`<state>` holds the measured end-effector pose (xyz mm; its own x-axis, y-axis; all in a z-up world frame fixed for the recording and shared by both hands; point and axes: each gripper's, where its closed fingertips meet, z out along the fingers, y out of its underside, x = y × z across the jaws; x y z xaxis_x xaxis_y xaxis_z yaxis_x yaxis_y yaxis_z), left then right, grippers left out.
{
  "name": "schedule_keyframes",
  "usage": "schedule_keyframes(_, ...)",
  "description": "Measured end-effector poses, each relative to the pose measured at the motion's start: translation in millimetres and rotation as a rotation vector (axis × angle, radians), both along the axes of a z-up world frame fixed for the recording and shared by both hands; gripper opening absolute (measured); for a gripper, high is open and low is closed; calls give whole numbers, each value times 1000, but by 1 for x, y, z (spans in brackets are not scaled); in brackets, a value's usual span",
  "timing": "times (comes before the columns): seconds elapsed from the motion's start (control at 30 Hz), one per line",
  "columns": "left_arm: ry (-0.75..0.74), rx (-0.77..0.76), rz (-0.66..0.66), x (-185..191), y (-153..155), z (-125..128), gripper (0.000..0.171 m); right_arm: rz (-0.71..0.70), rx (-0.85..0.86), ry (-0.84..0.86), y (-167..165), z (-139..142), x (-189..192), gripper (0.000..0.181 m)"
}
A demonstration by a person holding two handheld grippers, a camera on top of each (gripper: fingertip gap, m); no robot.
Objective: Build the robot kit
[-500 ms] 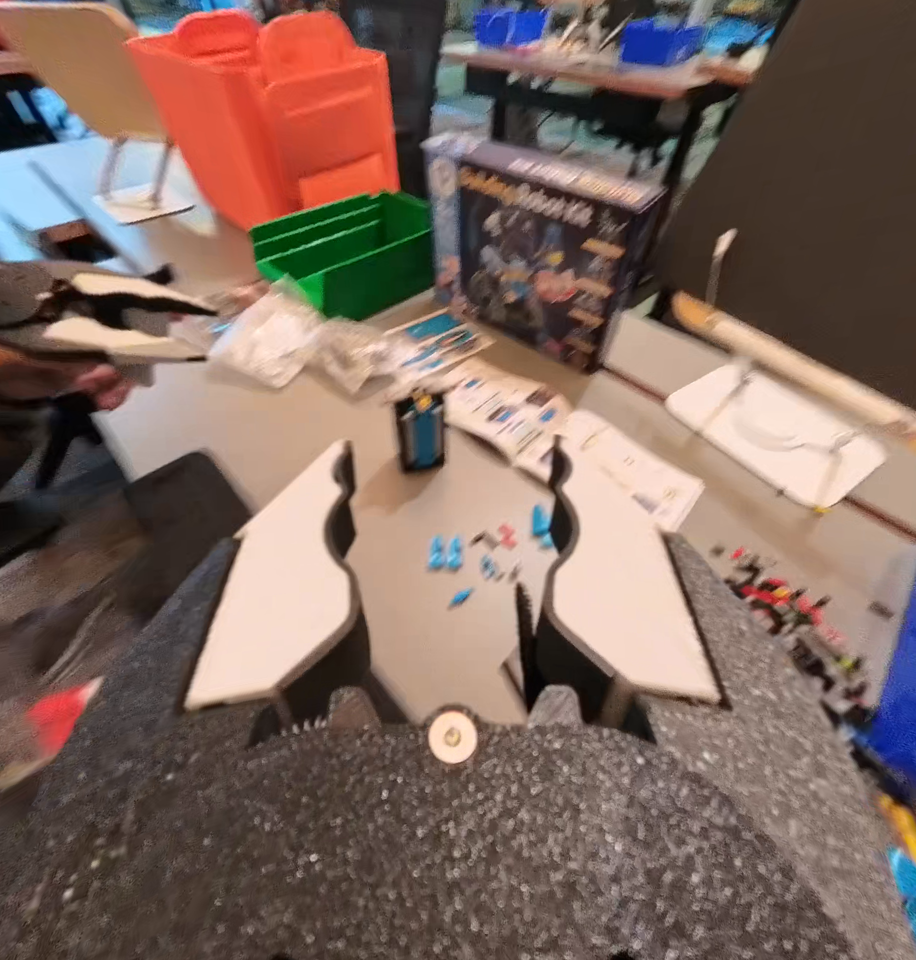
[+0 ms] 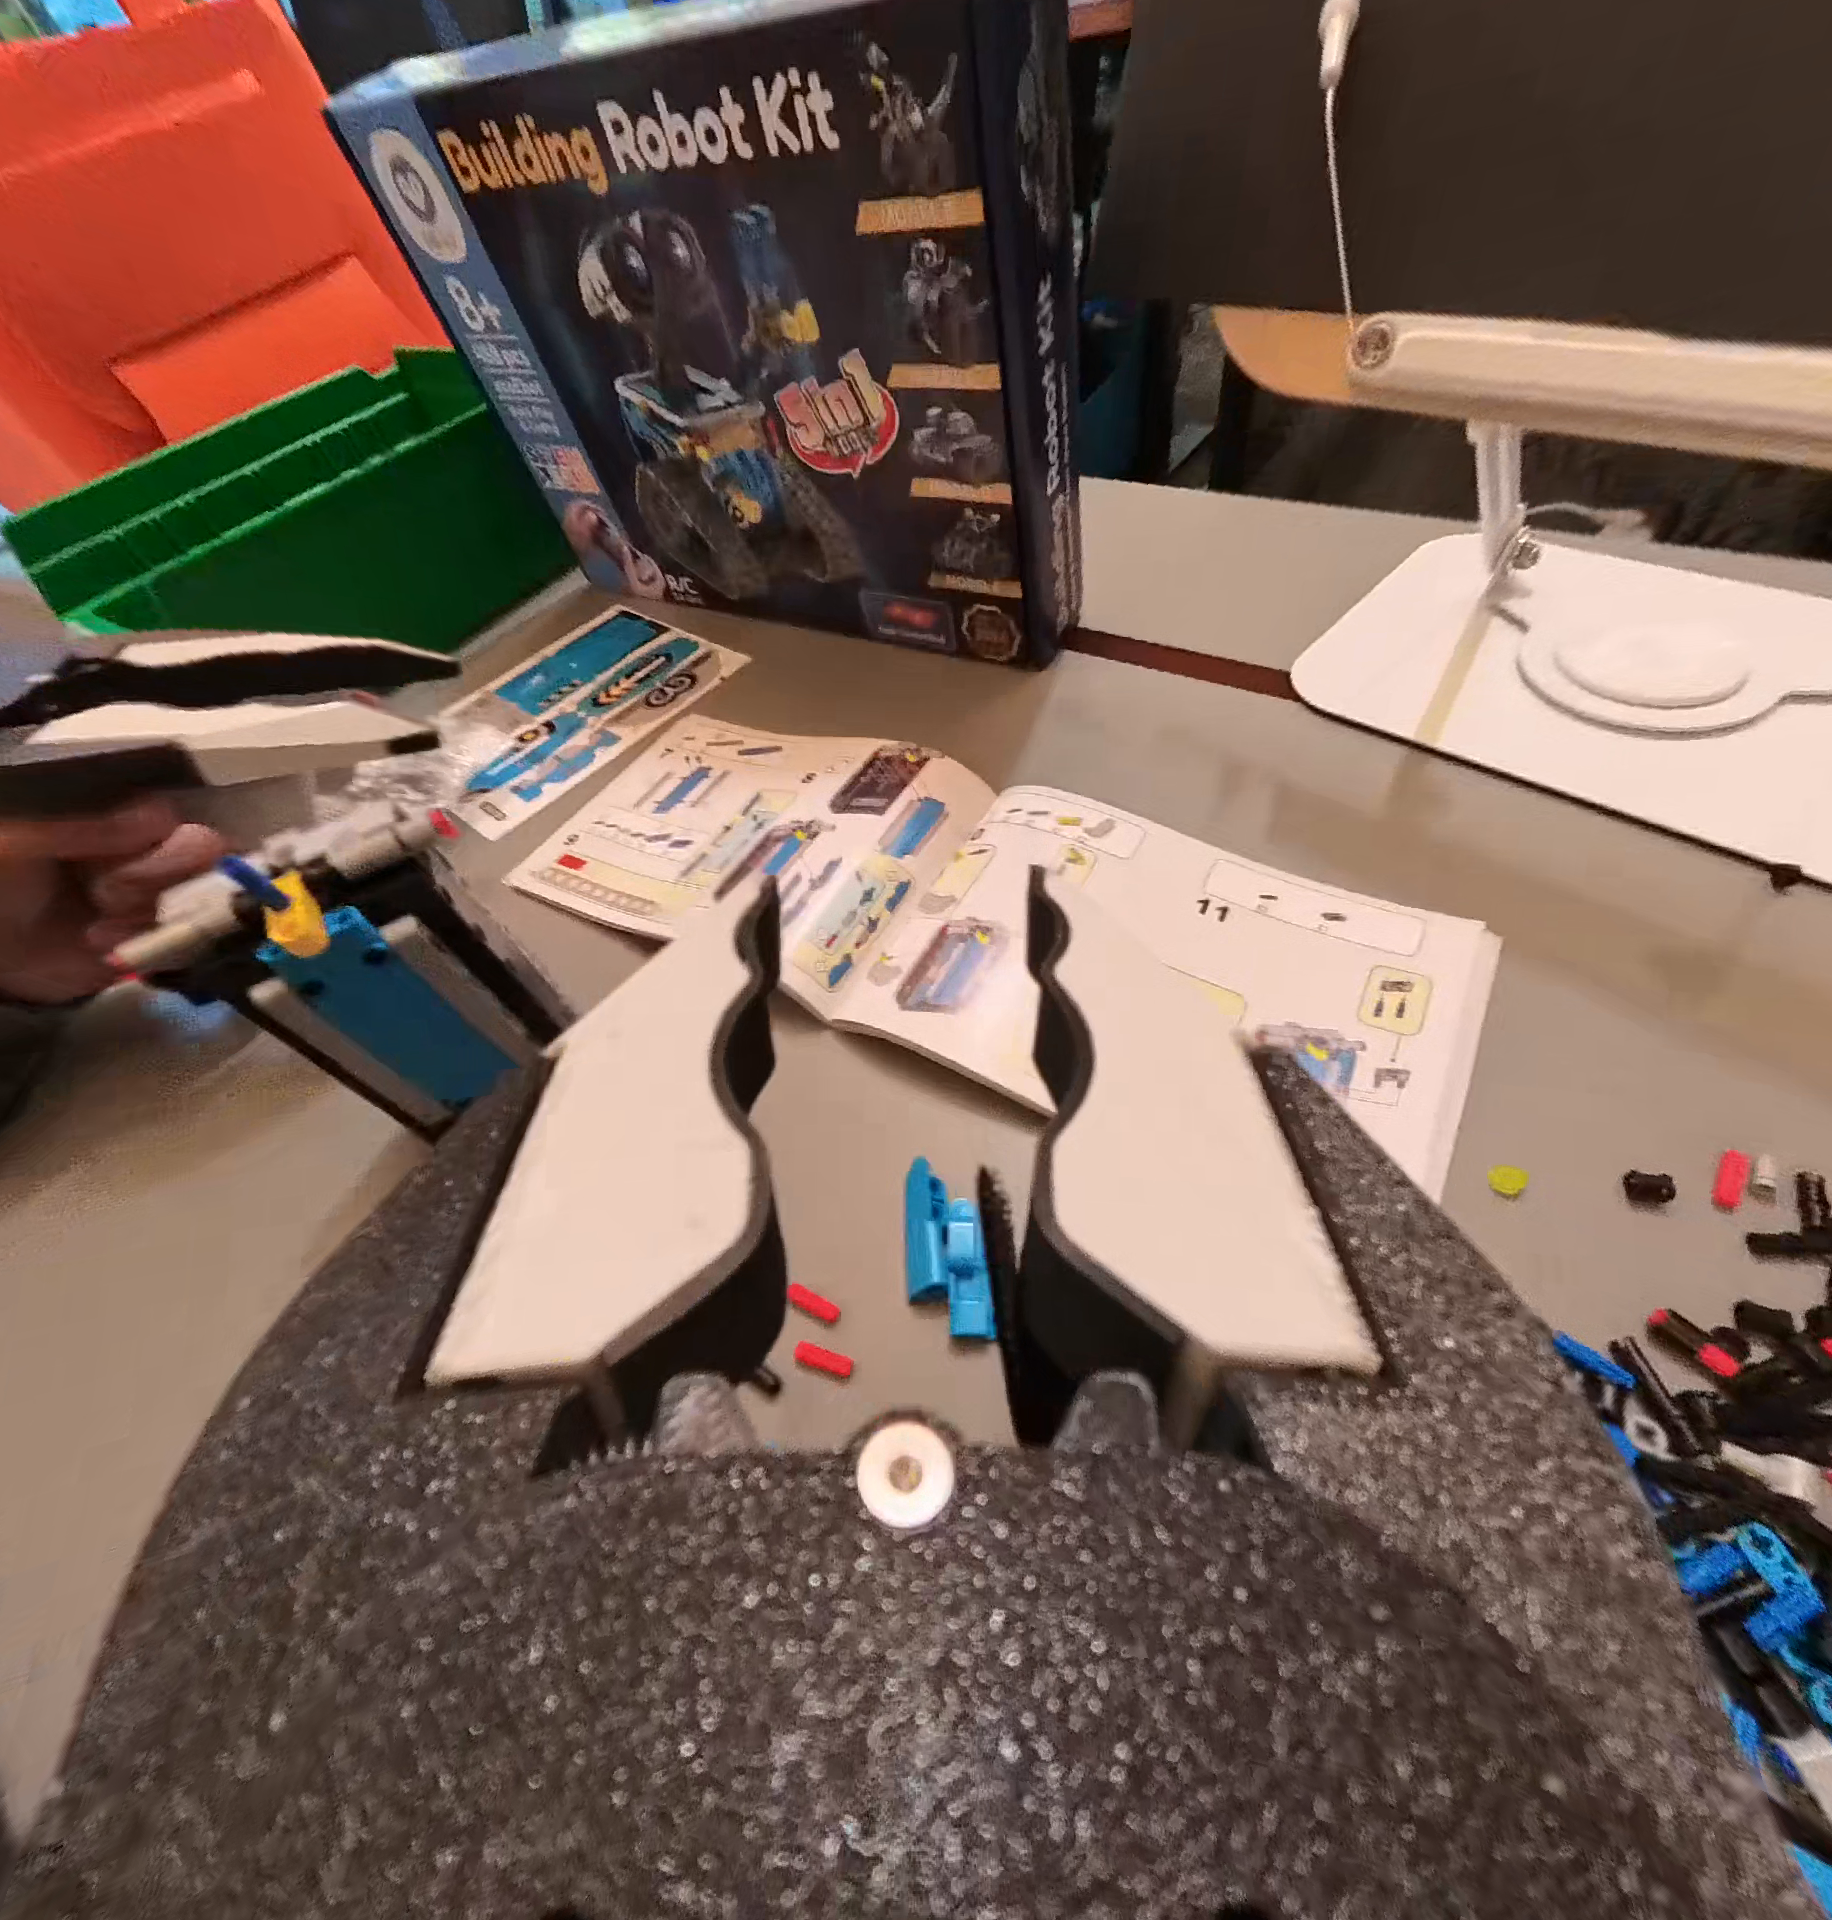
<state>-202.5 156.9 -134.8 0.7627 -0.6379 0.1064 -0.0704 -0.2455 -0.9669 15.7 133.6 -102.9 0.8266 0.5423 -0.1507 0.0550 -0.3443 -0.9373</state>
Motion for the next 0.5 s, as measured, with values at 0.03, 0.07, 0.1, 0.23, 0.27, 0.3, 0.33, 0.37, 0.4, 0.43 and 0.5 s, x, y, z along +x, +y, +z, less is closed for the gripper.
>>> schedule_keyframes(0.03,26,16,-30,4,-8,0,51,17,-11,-18,1,-7,-3,45)
schedule_keyframes(0.07,54,44,-52,6,-14,3,51,36,-43,-42,1,-16,-6,47)
schedule_keyframes(0.1,68,78,-36,6,-15,6,49,42,-59,-56,3,-23,-9,52)
schedule_keyframes(0.23,86,48,-15,4,-13,-7,45,76,-113,-8,1,-42,-18,47)
schedule_keyframes(0.27,83,48,-22,4,-14,-7,44,71,-106,-32,2,-44,-15,45)
schedule_keyframes(0.3,81,41,-28,4,-14,-8,43,51,-78,-74,4,-45,-9,45)
schedule_keyframes(0.33,84,26,-34,4,-15,-10,42,30,-43,-116,6,-45,-2,44)
schedule_keyframes(0.37,85,12,-34,4,-14,-12,42,12,-25,-140,6,-45,3,44)
schedule_keyframes(0.4,81,2,-34,3,-14,-13,41,11,-22,-128,4,-43,4,42)
schedule_keyframes(0.43,73,-9,-39,3,-13,-13,40,25,-26,-91,1,-40,2,37)
schedule_keyframes(0.5,61,-35,-47,3,-12,-15,39,53,-50,-46,-2,-41,-3,33)
